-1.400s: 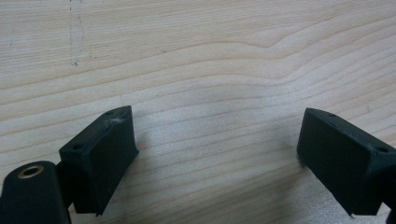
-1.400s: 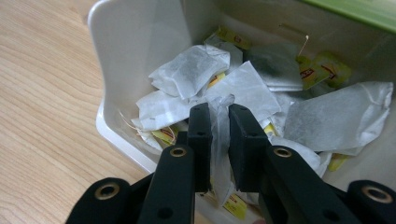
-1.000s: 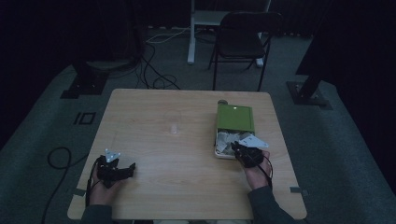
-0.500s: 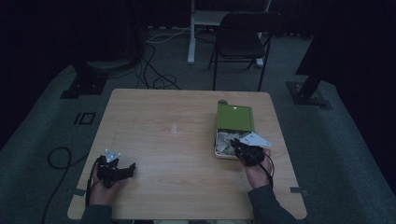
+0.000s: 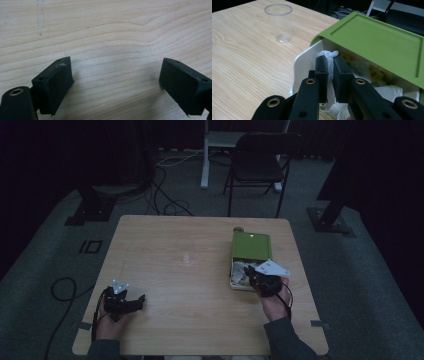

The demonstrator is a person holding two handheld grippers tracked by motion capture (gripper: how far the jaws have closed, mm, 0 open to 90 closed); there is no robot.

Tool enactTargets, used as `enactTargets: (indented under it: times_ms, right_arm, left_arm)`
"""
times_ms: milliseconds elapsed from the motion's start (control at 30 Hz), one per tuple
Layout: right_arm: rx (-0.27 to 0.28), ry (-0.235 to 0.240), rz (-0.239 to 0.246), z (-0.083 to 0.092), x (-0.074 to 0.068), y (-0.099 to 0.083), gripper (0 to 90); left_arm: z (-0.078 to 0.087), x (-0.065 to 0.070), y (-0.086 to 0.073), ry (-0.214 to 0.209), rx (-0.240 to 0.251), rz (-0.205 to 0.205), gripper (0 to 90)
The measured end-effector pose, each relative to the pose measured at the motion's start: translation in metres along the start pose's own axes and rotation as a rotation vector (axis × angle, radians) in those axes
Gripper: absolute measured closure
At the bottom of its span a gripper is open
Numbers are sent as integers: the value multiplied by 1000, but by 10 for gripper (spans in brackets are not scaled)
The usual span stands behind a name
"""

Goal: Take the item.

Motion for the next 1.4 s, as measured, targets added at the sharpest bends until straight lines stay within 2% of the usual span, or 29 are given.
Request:
enactTargets:
  times_ms: [433,500,1400]
  right_arm:
    - [27,19,20,-2,-10,15,835]
    - [33,29,27,-5,-15,20,836]
    - [51,74,57,-21,-38,40,837]
  left_arm:
    - [0,0,0,0,2,4,123]
    - [0,0,0,0,2,4,124]
    - [0,0,0,0,1,4,124]
Point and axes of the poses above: each handheld gripper's, and its own axes: z roughly backward along the jaws, y roughly out of its top, x roughly to its right, the point moved 10 cm from there along -z, roughly forward along the jaws, and after that the axes turned 14 degrees about y, right-handed, at the moved point
